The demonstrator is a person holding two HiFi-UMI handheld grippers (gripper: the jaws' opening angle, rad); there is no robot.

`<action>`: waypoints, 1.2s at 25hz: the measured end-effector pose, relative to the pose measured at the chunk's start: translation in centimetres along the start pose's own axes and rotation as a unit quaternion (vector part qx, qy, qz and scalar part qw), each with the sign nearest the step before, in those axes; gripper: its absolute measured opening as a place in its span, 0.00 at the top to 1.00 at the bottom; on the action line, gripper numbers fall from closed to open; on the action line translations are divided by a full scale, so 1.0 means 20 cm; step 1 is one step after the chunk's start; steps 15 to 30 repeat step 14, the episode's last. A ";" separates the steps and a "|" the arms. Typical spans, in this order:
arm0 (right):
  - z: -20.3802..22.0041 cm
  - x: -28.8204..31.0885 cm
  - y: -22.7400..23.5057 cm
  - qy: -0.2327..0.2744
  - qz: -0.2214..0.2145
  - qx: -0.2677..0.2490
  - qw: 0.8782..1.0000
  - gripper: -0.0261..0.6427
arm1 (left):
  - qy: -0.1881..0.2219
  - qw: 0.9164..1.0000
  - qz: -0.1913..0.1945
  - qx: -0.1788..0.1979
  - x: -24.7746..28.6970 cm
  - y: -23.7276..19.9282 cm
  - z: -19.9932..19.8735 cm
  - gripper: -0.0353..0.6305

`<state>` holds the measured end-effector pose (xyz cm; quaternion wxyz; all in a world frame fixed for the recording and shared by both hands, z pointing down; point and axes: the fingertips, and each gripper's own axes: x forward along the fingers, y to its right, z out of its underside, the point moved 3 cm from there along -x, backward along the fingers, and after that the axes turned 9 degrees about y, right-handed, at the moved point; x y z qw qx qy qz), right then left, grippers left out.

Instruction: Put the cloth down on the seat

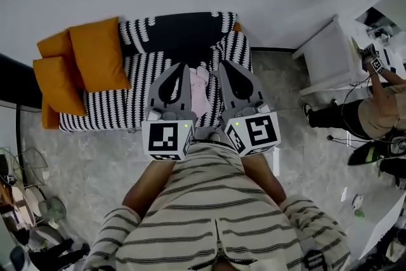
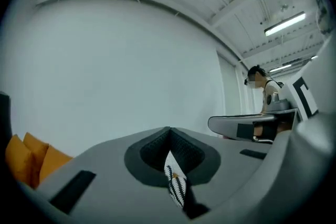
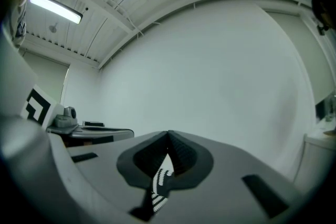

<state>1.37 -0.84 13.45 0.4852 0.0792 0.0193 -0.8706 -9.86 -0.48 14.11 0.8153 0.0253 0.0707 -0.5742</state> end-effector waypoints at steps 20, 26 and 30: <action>-0.01 -0.03 -0.01 0.007 0.000 -0.002 1.000 0.94 | 0.005 1.000 0.010 0.003 -0.01 0.05 -0.01 0.94; -0.01 -0.03 -0.01 0.007 0.000 -0.002 1.000 0.94 | 0.005 1.000 0.010 0.003 -0.01 0.05 -0.01 0.94; -0.01 -0.03 -0.01 0.007 0.000 -0.002 1.000 0.94 | 0.005 1.000 0.010 0.003 -0.01 0.05 -0.01 0.94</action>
